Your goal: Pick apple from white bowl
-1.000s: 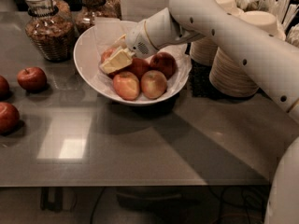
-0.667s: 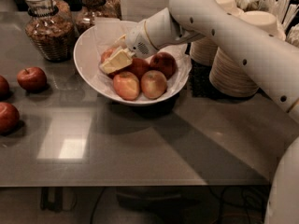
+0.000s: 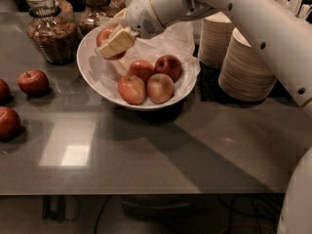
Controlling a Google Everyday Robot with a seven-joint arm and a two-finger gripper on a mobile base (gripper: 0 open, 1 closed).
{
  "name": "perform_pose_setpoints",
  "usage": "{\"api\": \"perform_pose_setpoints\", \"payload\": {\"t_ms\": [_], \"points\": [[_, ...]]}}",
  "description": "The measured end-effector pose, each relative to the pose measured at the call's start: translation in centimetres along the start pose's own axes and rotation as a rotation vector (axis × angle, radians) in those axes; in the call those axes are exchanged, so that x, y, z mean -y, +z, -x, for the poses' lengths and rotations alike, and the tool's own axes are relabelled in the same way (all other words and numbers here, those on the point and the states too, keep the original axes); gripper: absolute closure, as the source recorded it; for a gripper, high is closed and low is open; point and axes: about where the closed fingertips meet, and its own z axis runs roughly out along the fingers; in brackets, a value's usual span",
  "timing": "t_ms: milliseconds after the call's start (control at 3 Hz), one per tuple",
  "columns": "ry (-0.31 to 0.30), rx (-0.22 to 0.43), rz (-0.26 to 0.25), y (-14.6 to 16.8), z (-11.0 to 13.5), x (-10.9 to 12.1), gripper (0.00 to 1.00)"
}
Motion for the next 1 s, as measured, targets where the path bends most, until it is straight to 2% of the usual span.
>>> {"api": "perform_pose_setpoints", "payload": {"t_ms": [333, 667, 1000], "points": [[-0.109, 0.016, -0.020, -4.0, 4.1, 0.4, 1.00], [-0.163, 0.048, -0.057, -9.2, 6.9, 1.4, 1.00], [-0.163, 0.048, -0.057, -9.2, 6.9, 1.4, 1.00]]}}
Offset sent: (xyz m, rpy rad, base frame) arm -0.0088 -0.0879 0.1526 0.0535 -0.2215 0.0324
